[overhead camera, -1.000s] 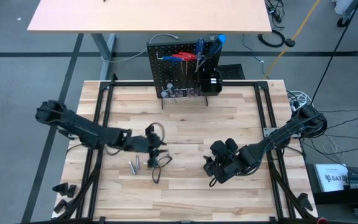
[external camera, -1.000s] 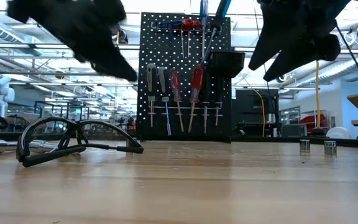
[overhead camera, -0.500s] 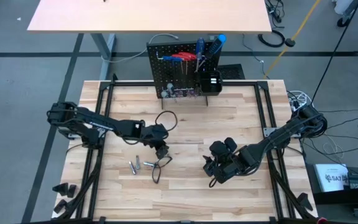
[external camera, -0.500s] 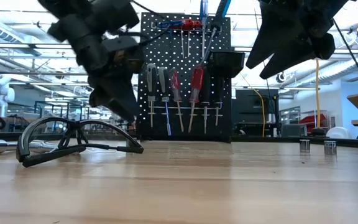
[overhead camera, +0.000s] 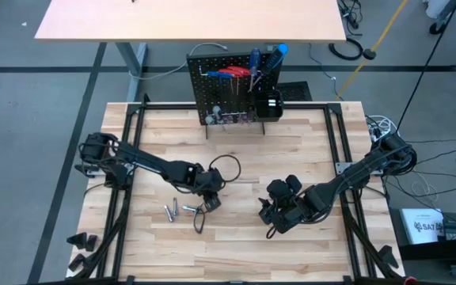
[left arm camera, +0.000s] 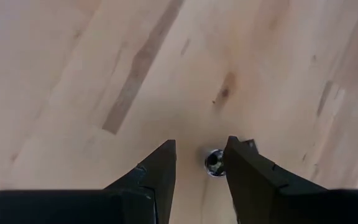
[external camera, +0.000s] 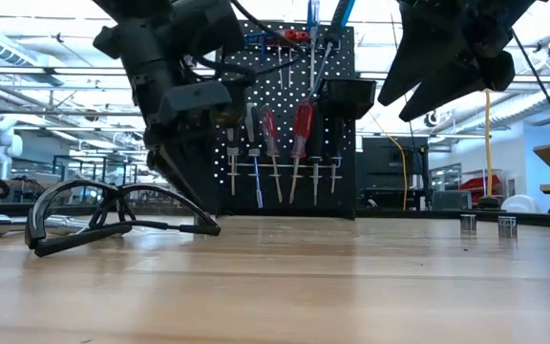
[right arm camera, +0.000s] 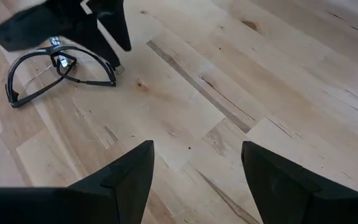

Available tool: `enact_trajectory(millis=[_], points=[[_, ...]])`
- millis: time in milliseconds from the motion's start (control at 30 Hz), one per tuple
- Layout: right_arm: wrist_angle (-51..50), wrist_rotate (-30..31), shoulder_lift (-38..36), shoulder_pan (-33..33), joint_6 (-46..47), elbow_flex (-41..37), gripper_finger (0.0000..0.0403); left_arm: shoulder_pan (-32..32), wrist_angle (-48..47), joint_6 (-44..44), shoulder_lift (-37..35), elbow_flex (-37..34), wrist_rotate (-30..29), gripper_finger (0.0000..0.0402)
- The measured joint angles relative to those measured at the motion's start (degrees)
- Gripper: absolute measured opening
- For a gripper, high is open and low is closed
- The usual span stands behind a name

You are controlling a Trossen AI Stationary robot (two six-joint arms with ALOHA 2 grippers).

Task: Hang tools onto peg board
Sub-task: Put the left socket into the black bin on the peg board

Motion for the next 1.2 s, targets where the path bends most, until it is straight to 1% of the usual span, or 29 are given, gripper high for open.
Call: enact_trajectory(millis=[133,600,967,1200], points=[[-0.05,-0.02,0.00,0.00,-0.04,0.00,0.0233,-0.69,1.43,0.00,0.56,0.00,0.00,0.0137],[0.10,-0.02,0.00,0.00,-0.23,0.00,0.0233,-2.43,1.35,1.72,0.75,-0.02,-0.05,0.0137],[0.49,0.01,0.00,0.00,-0.23,0.00,0.0233,-2.42,1.41,2.21,2.29,-0.07,-1.24,0.0137],[0.49,0.03,0.02,0.00,-0.23,0.00,0.0233,-2.28,4.97,4.24,2.31,-0.07,-1.18,0.0137]])
